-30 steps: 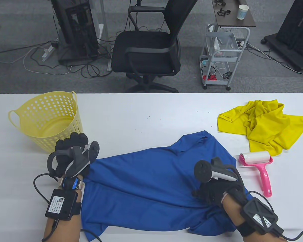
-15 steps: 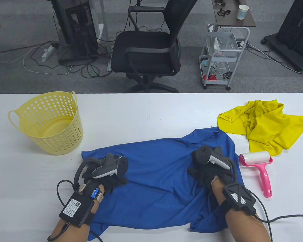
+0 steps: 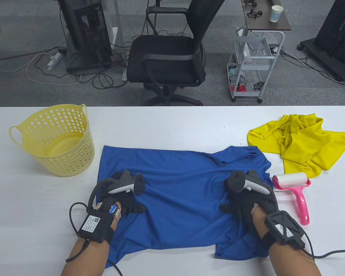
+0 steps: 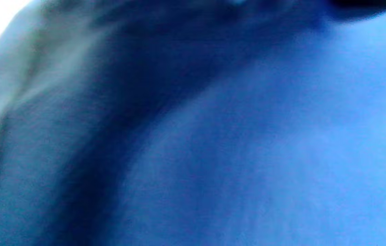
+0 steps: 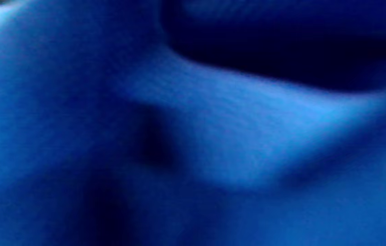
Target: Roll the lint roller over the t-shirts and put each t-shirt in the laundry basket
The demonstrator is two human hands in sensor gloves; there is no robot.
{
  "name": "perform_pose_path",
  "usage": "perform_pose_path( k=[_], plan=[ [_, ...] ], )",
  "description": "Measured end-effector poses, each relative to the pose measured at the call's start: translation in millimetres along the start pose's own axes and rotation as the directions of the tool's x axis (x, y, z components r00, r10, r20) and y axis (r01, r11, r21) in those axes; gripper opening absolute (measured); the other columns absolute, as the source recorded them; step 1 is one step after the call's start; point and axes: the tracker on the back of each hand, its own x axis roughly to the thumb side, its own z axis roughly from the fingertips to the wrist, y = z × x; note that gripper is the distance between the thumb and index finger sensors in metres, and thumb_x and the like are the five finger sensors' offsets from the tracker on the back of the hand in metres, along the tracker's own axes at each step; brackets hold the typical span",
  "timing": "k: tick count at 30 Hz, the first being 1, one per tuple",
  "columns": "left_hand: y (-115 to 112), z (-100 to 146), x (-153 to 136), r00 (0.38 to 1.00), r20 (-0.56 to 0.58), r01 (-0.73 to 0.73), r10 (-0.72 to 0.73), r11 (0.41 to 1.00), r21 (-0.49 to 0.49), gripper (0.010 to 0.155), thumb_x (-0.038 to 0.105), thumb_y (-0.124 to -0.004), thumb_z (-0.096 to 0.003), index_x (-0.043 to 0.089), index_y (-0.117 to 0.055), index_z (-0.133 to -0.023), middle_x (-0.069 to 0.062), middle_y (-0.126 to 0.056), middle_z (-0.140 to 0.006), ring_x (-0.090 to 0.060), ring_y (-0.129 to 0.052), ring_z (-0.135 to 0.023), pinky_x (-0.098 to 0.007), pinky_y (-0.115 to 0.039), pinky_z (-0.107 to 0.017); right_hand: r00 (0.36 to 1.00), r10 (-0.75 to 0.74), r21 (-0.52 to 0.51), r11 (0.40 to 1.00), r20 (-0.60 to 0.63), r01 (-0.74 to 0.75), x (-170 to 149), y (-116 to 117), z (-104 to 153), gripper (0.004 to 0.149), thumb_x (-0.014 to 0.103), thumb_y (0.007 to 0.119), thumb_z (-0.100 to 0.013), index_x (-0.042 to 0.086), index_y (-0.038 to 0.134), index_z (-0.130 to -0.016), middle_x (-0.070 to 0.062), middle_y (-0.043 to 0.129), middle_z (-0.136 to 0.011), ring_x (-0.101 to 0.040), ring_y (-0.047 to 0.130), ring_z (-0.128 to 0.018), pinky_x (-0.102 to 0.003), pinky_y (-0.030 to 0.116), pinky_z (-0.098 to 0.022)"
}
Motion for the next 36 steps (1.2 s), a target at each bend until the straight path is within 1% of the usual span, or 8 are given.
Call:
perform_pose_path(
  k=[2,6,9,15,20,23,29,36],
  plan=[
    [14.2,7.9,-3.0,0.995,-0.081,0.079,-0.056,0.949,0.306,0.101,0.06,-0.064,-0.0354,0.017,0.003,-0.099,-0.022,-0.005,-0.111,-0.051,-0.02,-0.105,-0.075,-0.031,-0.07,0.991,-0.003,-0.222,0.975,-0.133,-0.026,0.3,-17.0,-1.5,0.085,0.057,0.058,-0.048,0.017,0.005,-0.1,-0.021,-0.003,-0.101,-0.05,0.004,-0.096,-0.078,0.017,-0.063],
    [39.9,39.3,-3.3,0.997,0.083,-0.021,-0.011,0.927,0.375,0.073,0.052,-0.067,-0.0443,0.018,-0.045,-0.105,-0.014,-0.067,-0.109,-0.041,-0.075,-0.097,-0.067,-0.061,-0.067,0.997,0.074,-0.47,0.881,0.038,-0.047,18.6,-34.9,24.7,0.081,0.057,0.064,-0.044,0.016,0.03,-0.105,-0.021,0.02,-0.107,-0.051,0.026,-0.1,-0.077,0.031,-0.065],
    [44.6,65.3,9.2,0.939,0.342,-0.139,0.034,0.947,0.288,0.061,0.057,-0.072,-0.041,0.018,-0.08,-0.088,-0.01,-0.099,-0.082,-0.035,-0.1,-0.073,-0.063,-0.071,-0.06,0.955,0.041,-0.275,0.96,0.293,0.043,38.3,-37.9,62.3,0.074,0.055,0.068,-0.045,0.012,0.051,-0.102,-0.022,0.048,-0.104,-0.052,0.055,-0.094,-0.07,0.05,-0.066],
    [-16.6,87.6,25.5,0.886,0.388,0.32,-0.253,0.94,-0.117,0.108,0.071,-0.075,-0.0275,0.02,-0.024,-0.108,-0.02,-0.036,-0.118,-0.053,-0.051,-0.107,-0.075,-0.046,-0.07,0.921,0.245,0.103,0.952,0.303,-0.288,54.1,22.4,100.7,0.092,0.066,0.072,-0.039,0.012,0.038,-0.106,-0.027,0.034,-0.108,-0.058,0.043,-0.098,-0.076,0.043,-0.064],
    [-41.8,81.7,12.2,0.88,0.424,0.249,-0.216,0.968,-0.022,0.11,0.065,-0.072,-0.023,0.023,-0.007,-0.101,-0.021,-0.015,-0.112,-0.05,-0.033,-0.102,-0.067,-0.046,-0.071,0.807,0.536,-0.17,0.844,0.246,-0.508,61.7,54.2,103.8,0.09,0.059,0.071,-0.035,0.019,0.028,-0.102,-0.022,0.034,-0.103,-0.054,0.046,-0.093,-0.07,0.044,-0.067],
    [-24.3,80.7,0.7,0.921,0.35,0.119,-0.169,0.98,0.16,0.068,0.038,-0.079,-0.0423,0.029,-0.045,-0.101,-0.01,-0.056,-0.109,-0.034,-0.067,-0.097,-0.058,-0.069,-0.063,0.847,0.479,-0.437,0.829,0.232,-0.349,64.5,35.4,107.6,0.046,0.043,0.079,-0.042,0.023,0.082,-0.082,-0.01,0.089,-0.079,-0.039,0.091,-0.072,-0.064,0.066,-0.061],
    [18.3,105.0,-36.0,0.961,0.272,-0.158,0.044,0.896,0.415,0.051,0.032,-0.072,-0.046,0.024,-0.065,-0.096,-0.003,-0.094,-0.09,-0.026,-0.1,-0.077,-0.055,-0.08,-0.057,0.939,0.103,-0.593,0.796,0.328,0.12,26.2,-16.2,135.7,0.045,0.041,0.075,-0.045,0.019,0.082,-0.083,-0.011,0.088,-0.08,-0.04,0.089,-0.074,-0.063,0.067,-0.061],
    [35.4,138.9,-82.4,0.614,0.638,-0.517,0.465,0.847,-0.12,0.055,0.058,-0.076,-0.0428,0.025,-0.09,-0.084,-0.003,-0.108,-0.08,-0.031,-0.106,-0.073,-0.064,-0.074,-0.06,0.585,-0.293,-0.183,0.764,0.756,0.619,-38.4,-62.5,177.9,0.045,0.044,0.082,-0.043,0.02,0.092,-0.079,-0.013,0.088,-0.087,-0.045,0.081,-0.084,-0.074,0.055,-0.063]
  ],
)
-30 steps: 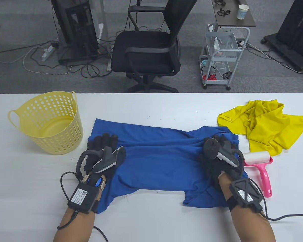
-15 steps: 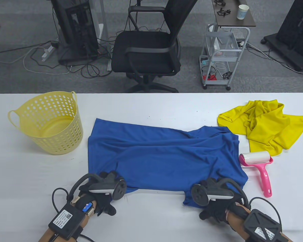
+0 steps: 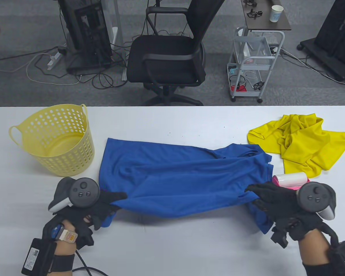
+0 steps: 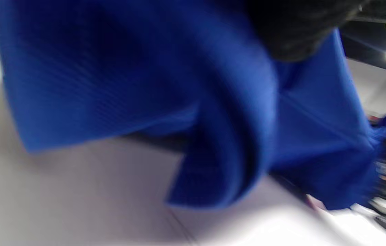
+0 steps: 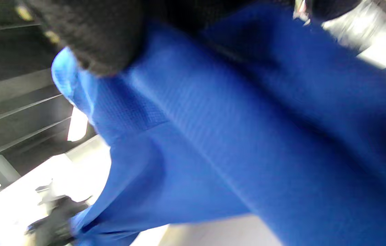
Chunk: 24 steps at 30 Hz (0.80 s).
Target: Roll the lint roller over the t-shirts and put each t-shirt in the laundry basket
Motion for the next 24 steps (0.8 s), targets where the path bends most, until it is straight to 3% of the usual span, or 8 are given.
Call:
perform_pose_path(
  k=[2,7,9,11,14,19,21,24],
  plan=[
    [-5.2,6.1,-2.8,0.999,0.033,-0.038,0.038,0.999,0.015,0.072,0.075,-0.076,-0.0281,0.025,-0.103,-0.073,-0.003,-0.12,-0.068,-0.036,-0.108,-0.075,-0.066,-0.077,-0.057,0.982,-0.03,0.321,0.943,-0.187,0.09,-11.4,-3.6,10.7,0.064,0.069,0.07,-0.039,0.024,0.095,-0.076,-0.013,0.081,-0.096,-0.051,0.065,-0.095,-0.078,0.046,-0.065],
    [-6.2,3.1,-4.7,0.995,0.066,-0.082,0.08,0.996,0.029,0.075,0.076,-0.068,-0.0319,0.023,-0.1,-0.076,-0.005,-0.117,-0.071,-0.036,-0.105,-0.076,-0.065,-0.076,-0.058,0.947,-0.025,0.228,0.968,-0.32,0.103,-35.1,8.1,13.1,0.074,0.069,0.063,-0.043,0.011,0.095,-0.075,-0.021,0.085,-0.088,-0.052,0.076,-0.085,-0.073,0.055,-0.063],
    [-16.1,-9.6,-8.5,0.997,-0.061,-0.04,0.045,0.996,0.083,0.071,0.068,-0.065,-0.0413,0.019,-0.086,-0.089,-0.01,-0.104,-0.084,-0.041,-0.092,-0.085,-0.067,-0.067,-0.062,0.882,0.16,0.165,0.982,-0.444,-0.095,-43.2,28.1,3.8,0.078,0.063,0.062,-0.048,0.006,0.065,-0.1,-0.026,0.06,-0.102,-0.056,0.054,-0.095,-0.074,0.045,-0.065],
    [-34.3,-25.9,-11.9,0.965,-0.262,0.059,-0.029,0.992,0.11,0.075,0.063,-0.066,-0.042,0.014,-0.07,-0.099,-0.017,-0.089,-0.096,-0.049,-0.078,-0.093,-0.07,-0.059,-0.064,0.783,0.34,0.211,0.94,-0.521,-0.268,-50.0,54.1,-3.3,0.087,0.063,0.066,-0.043,0.006,0.046,-0.106,-0.031,0.04,-0.105,-0.06,0.044,-0.095,-0.077,0.042,-0.063],
    [-73.6,-57.9,-17.1,0.86,-0.401,0.303,-0.316,0.948,-0.097,0.098,0.072,-0.061,-0.0364,0.017,-0.023,-0.107,-0.026,-0.038,-0.115,-0.059,-0.041,-0.103,-0.075,-0.043,-0.068,0.552,0.651,0.632,0.729,-0.521,-0.262,-65.8,99.1,-13.0,0.102,0.071,0.058,-0.045,0.01,0.001,-0.103,-0.031,-0.007,-0.099,-0.065,0.011,-0.094,-0.083,0.027,-0.06],
    [-107.5,-82.2,-47.4,0.722,-0.409,0.32,-0.558,0.794,-0.517,0.114,0.082,-0.053,-0.0228,0.025,0.017,-0.091,-0.024,0.015,-0.103,-0.06,-0.004,-0.097,-0.079,-0.025,-0.066,0.529,0.708,0.76,0.628,-0.468,-0.168,-86.9,133.3,-19.0,0.109,0.073,0.058,-0.034,0.018,-0.021,-0.085,-0.025,-0.028,-0.083,-0.063,-0.015,-0.079,-0.085,0.015,-0.053],
    [-102.3,-78.7,-53.3,0.792,-0.413,0.275,-0.449,0.867,-0.415,0.116,0.08,-0.062,-0.0226,0.027,0.015,-0.091,-0.023,0.017,-0.101,-0.058,0.002,-0.095,-0.079,-0.02,-0.064,0.559,0.714,0.747,0.623,-0.421,-0.233,-85.4,125.1,-19.1,0.11,0.067,0.072,-0.032,0.02,-0.008,-0.092,-0.024,-0.017,-0.091,-0.062,-0.004,-0.086,-0.084,0.021,-0.059],
    [-92.9,-69.7,-66.5,0.749,-0.462,0.268,-0.475,0.855,-0.445,0.116,0.08,-0.064,-0.0216,0.028,0.013,-0.092,-0.023,0.014,-0.103,-0.057,-0.001,-0.097,-0.079,-0.022,-0.066,0.584,0.707,0.769,0.605,-0.399,-0.207,-95.6,111.1,-6.4,0.111,0.066,0.076,-0.028,0.029,-0.009,-0.089,-0.013,-0.022,-0.09,-0.052,-0.013,-0.087,-0.079,0.011,-0.062]
  ],
)
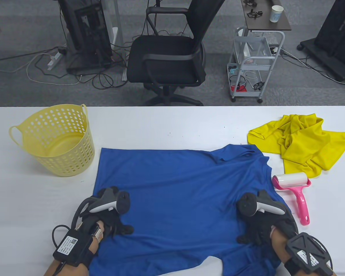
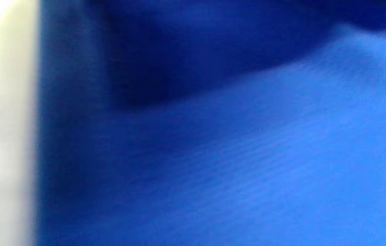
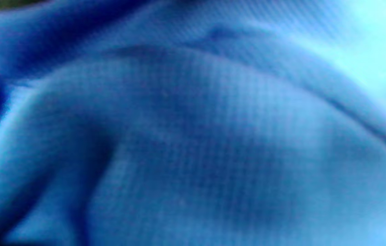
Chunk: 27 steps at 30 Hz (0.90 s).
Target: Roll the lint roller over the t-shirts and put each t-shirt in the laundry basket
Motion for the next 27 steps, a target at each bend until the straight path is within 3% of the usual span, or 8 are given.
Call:
perform_pose_path(
  k=[3,8,11,13,15,17,22,27],
  plan=[
    [1.7,9.0,-1.8,0.998,0.039,-0.043,0.042,0.998,0.042,0.115,0.076,-0.069,-0.0249,0.026,0.005,-0.097,-0.023,0.007,-0.107,-0.056,-0.005,-0.1,-0.079,-0.023,-0.067,1.0,-0.022,-0.036,0.999,0.001,0.022,0.1,-3.6,15.2,0.108,0.063,0.08,-0.03,0.026,0.002,-0.095,-0.015,-0.012,-0.097,-0.054,-0.003,-0.092,-0.079,0.018,-0.064],
    [20.1,32.2,35.1,0.986,0.161,-0.101,0.037,0.906,0.411,0.095,0.067,-0.06,-0.038,0.017,-0.016,-0.105,-0.025,-0.024,-0.114,-0.055,-0.031,-0.103,-0.075,-0.038,-0.067,0.985,-0.059,-0.377,0.919,0.161,0.117,25.4,-19.7,21.3,0.089,0.063,0.063,-0.041,0.019,0.02,-0.105,-0.024,0.007,-0.104,-0.057,0.017,-0.097,-0.077,0.029,-0.064],
    [16.6,31.0,68.7,0.964,0.265,-0.117,0.011,0.914,0.389,0.101,0.073,-0.058,-0.0339,0.017,-0.011,-0.104,-0.025,-0.023,-0.114,-0.055,-0.029,-0.103,-0.075,-0.037,-0.068,0.996,-0.014,-0.334,0.941,0.088,0.043,40.0,-17.4,2.8,0.087,0.061,0.064,-0.041,0.016,0.026,-0.104,-0.026,0.019,-0.105,-0.057,0.028,-0.096,-0.075,0.037,-0.065],
    [8.5,26.4,87.6,0.952,0.3,-0.039,-0.067,0.943,0.332,0.107,0.078,-0.056,-0.0309,0.02,0.001,-0.101,-0.025,-0.009,-0.113,-0.057,-0.017,-0.102,-0.077,-0.031,-0.067,0.998,0.061,-0.113,0.992,0.028,-0.057,50.4,-15.6,-2.7,0.09,0.062,0.063,-0.044,0.015,0.014,-0.102,-0.027,0.006,-0.101,-0.057,0.017,-0.094,-0.072,0.035,-0.067],
    [-3.8,19.2,99.7,0.936,0.309,0.096,-0.166,0.969,0.229,0.111,0.08,-0.057,-0.0285,0.024,0.01,-0.097,-0.024,0.006,-0.11,-0.058,-0.004,-0.1,-0.08,-0.025,-0.066,0.976,0.218,-0.244,0.947,0.014,-0.208,64.9,-39.9,11.6,0.078,0.064,0.062,-0.043,0.015,0.045,-0.102,-0.024,0.046,-0.101,-0.053,0.058,-0.09,-0.061,0.065,-0.063],
    [-12.3,12.8,100.3,0.93,0.31,0.16,-0.196,0.978,0.137,0.112,0.08,-0.058,-0.0285,0.027,0.016,-0.094,-0.023,0.017,-0.106,-0.057,0.005,-0.098,-0.082,-0.018,-0.064,0.983,0.184,-0.349,0.923,0.022,-0.165,69.8,-58.6,11.0,0.067,0.061,0.065,-0.044,0.012,0.081,-0.086,-0.015,0.087,-0.081,-0.041,0.093,-0.067,-0.053,0.082,-0.049],
    [-13.3,9.8,95.8,0.924,0.345,0.157,-0.166,0.986,0.052,0.114,0.079,-0.062,-0.0272,0.028,0.017,-0.092,-0.02,0.025,-0.1,-0.055,0.015,-0.092,-0.081,-0.01,-0.06,0.998,0.054,-0.555,0.831,0.045,-0.02,74.8,-109.4,-37.9,0.064,0.053,0.068,-0.043,0.014,0.07,-0.094,-0.02,0.068,-0.093,-0.048,0.075,-0.081,-0.064,0.062,-0.062],
    [-14.3,9.6,96.7,0.927,0.34,0.154,-0.161,0.987,0.048,0.114,0.078,-0.062,-0.0263,0.028,0.018,-0.091,-0.021,0.026,-0.099,-0.055,0.016,-0.091,-0.081,-0.01,-0.06,0.985,-0.168,-0.253,0.955,-0.046,0.151,72.7,-134.4,-98.2,0.064,0.051,0.061,-0.05,0.013,0.049,-0.099,-0.018,0.042,-0.1,-0.05,0.042,-0.09,-0.073,0.024,-0.069]
  ],
)
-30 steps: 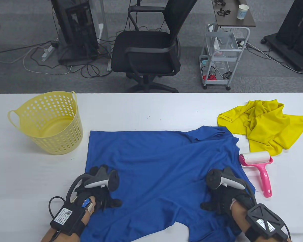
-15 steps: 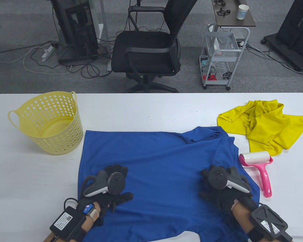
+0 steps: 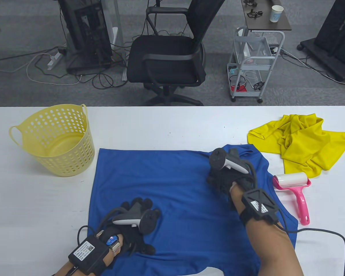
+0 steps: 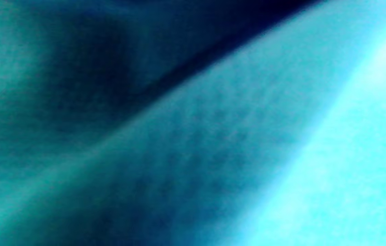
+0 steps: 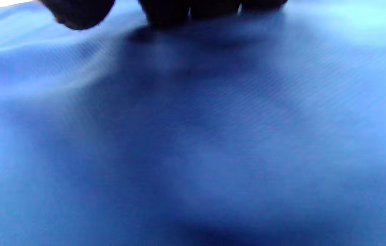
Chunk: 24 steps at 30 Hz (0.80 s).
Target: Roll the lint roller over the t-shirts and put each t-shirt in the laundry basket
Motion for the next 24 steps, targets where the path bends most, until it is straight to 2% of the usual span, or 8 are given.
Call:
perform_pose_path(
  k=[1,3,6,11,16,18,21,24],
  plan=[
    [-0.3,-0.1,-0.1,1.0,0.002,0.001,-0.001,1.0,0.0,0.114,0.079,-0.061,-0.0261,0.028,0.018,-0.091,-0.021,0.026,-0.099,-0.055,0.016,-0.091,-0.081,-0.01,-0.06,0.999,-0.026,-0.041,0.999,-0.03,0.025,-2.5,-5.2,-4.4,0.068,0.052,0.06,-0.05,0.012,0.045,-0.102,-0.018,0.039,-0.104,-0.051,0.039,-0.094,-0.074,0.023,-0.068],
    [-1.1,-0.2,-0.7,1.0,0.007,-0.008,0.008,1.0,-0.001,0.114,0.079,-0.061,-0.026,0.028,0.018,-0.09,-0.02,0.027,-0.098,-0.055,0.017,-0.09,-0.081,-0.009,-0.06,0.989,-0.071,-0.127,0.99,-0.129,0.054,-11.8,-15.0,-8.1,0.082,0.055,0.061,-0.048,0.02,0.013,-0.104,-0.013,-0.005,-0.105,-0.053,0.002,-0.099,-0.078,0.009,-0.064],
    [-0.9,0.0,-0.4,1.0,0.008,-0.007,0.007,1.0,-0.004,0.114,0.079,-0.061,-0.0262,0.028,0.019,-0.09,-0.02,0.028,-0.098,-0.055,0.017,-0.09,-0.08,-0.009,-0.059,0.982,-0.123,-0.218,0.972,-0.143,0.09,-22.9,-18.3,-3.3,0.087,0.059,0.06,-0.047,0.025,-0.001,-0.1,-0.014,-0.023,-0.095,-0.054,-0.01,-0.094,-0.078,0.006,-0.063],
    [1.2,2.8,-3.5,0.999,0.037,-0.023,0.021,0.998,0.054,0.111,0.079,-0.058,-0.0273,0.028,0.014,-0.094,-0.02,0.022,-0.102,-0.055,0.013,-0.093,-0.08,-0.011,-0.06,0.999,-0.043,-0.11,0.993,-0.004,0.042,-21.3,11.8,22.7,0.088,0.061,0.061,-0.046,0.024,0.002,-0.101,-0.018,-0.015,-0.098,-0.056,-0.003,-0.095,-0.078,0.012,-0.063],
    [23.3,12.5,-17.0,0.99,-0.063,-0.093,0.13,0.909,0.406,0.102,0.075,-0.054,-0.0314,0.022,-0.006,-0.103,-0.021,-0.009,-0.114,-0.054,-0.01,-0.103,-0.079,-0.023,-0.065,0.997,0.068,0.043,0.997,0.032,-0.07,-23.1,52.1,44.3,0.088,0.063,0.058,-0.045,0.023,0.002,-0.101,-0.02,-0.016,-0.097,-0.058,0.0,-0.094,-0.08,0.015,-0.062],
    [21.3,7.5,-24.4,0.987,-0.134,-0.038,0.092,0.933,0.359,0.103,0.077,-0.052,-0.0306,0.024,0.001,-0.101,-0.02,0.002,-0.112,-0.055,0.001,-0.1,-0.081,-0.018,-0.064,0.997,0.068,-0.01,0.998,0.038,-0.068,-26.8,45.6,58.8,0.089,0.063,0.058,-0.046,0.024,0.001,-0.101,-0.02,-0.015,-0.098,-0.057,0.0,-0.095,-0.08,0.014,-0.062],
    [0.9,-9.7,-37.1,0.984,-0.151,-0.078,0.09,0.994,0.081,0.105,0.08,-0.046,-0.029,0.026,0.015,-0.095,-0.017,0.018,-0.106,-0.054,0.006,-0.098,-0.081,-0.016,-0.063,0.999,0.031,-0.231,0.972,-0.021,-0.035,-49.6,15.1,89.4,0.089,0.062,0.061,-0.044,0.02,0.009,-0.103,-0.023,0.003,-0.104,-0.056,0.016,-0.099,-0.079,0.024,-0.065],
    [1.2,-8.3,-39.1,0.979,-0.114,-0.159,0.172,0.98,0.118,0.105,0.08,-0.048,-0.0314,0.029,0.019,-0.093,-0.014,0.027,-0.102,-0.05,0.019,-0.093,-0.079,-0.003,-0.058,0.973,-0.07,-0.363,0.932,-0.22,-0.015,-95.4,-12.0,120.6,0.09,0.063,0.061,-0.045,0.013,0.016,-0.105,-0.026,0.017,-0.107,-0.055,0.032,-0.1,-0.077,0.034,-0.066]
  ],
)
